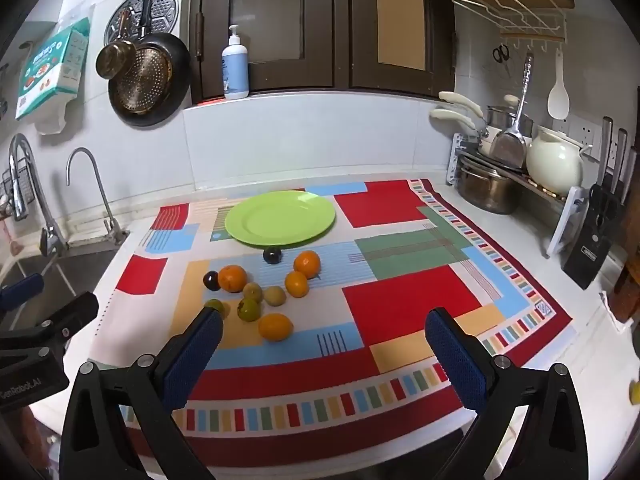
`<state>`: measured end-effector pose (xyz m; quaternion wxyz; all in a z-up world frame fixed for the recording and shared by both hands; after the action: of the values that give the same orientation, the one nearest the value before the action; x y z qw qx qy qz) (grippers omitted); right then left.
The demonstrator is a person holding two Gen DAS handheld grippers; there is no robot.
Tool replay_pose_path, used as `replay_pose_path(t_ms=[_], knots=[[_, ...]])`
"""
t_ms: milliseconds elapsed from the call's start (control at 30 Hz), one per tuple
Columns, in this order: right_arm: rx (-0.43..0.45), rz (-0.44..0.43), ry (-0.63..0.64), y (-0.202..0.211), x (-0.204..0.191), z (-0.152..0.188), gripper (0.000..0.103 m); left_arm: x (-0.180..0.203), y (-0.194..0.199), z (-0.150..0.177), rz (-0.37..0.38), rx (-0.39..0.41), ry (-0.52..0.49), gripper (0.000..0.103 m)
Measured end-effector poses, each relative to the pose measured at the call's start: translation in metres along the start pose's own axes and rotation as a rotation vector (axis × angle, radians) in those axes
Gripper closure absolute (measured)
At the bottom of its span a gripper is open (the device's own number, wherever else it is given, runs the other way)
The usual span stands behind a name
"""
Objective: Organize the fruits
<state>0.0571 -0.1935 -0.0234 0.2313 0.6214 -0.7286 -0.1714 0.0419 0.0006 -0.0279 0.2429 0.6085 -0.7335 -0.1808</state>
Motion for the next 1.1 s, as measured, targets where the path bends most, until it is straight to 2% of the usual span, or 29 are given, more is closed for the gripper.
replay_pose_path(t_ms=[67, 100, 167, 267, 367, 600, 1100], knots=[[0.004, -0.019, 0.006, -0.004, 0.000, -0.005, 0.001, -0.002, 0.000, -0.003, -0.007, 0.002, 0.002, 0.000], [0.053, -0.024, -0.011, 0.004, 0.004, -0.004, 0.001, -0.004, 0.001, -0.006, -0.014, 0.009, 0.007, 0.000], [0.065, -0.025, 0.007, 0.007, 0.004, -0.007, 0.001, -0.007, 0.002, -0.011, -0.034, 0.026, 0.014, 0.000], [0.082, -0.027, 0.029, 0.011, 0.000, -0.010, 0.001, 0.007, 0.017, -0.011, -0.067, 0.051, -0.033, 0.000], [0.059, -0.045, 0.046, 0.008, 0.000, -0.014, 0.001, 0.011, 0.020, -0.015, -0.076, 0.061, -0.015, 0.000], [0.067, -0.064, 0.065, 0.010, 0.001, -0.010, 0.001, 0.007, 0.018, -0.006, -0.085, 0.057, 0.011, 0.000], [0.050, -0.102, 0.071, 0.010, -0.005, -0.004, 0.001, 0.007, 0.022, 0.003, -0.104, 0.059, 0.009, 0.000]])
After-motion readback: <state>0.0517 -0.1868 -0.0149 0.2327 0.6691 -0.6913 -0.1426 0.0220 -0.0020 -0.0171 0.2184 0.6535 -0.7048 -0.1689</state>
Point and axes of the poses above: each gripper's, at about its wrist camera, not at the fingertips, and y roughly against the way its jaws point, x to its right, z to its underside, the point moved 5 cm from there along -y, roughly the way its jaws point, and after that the axes turned 11 degrees about z, right-handed, at the moved point
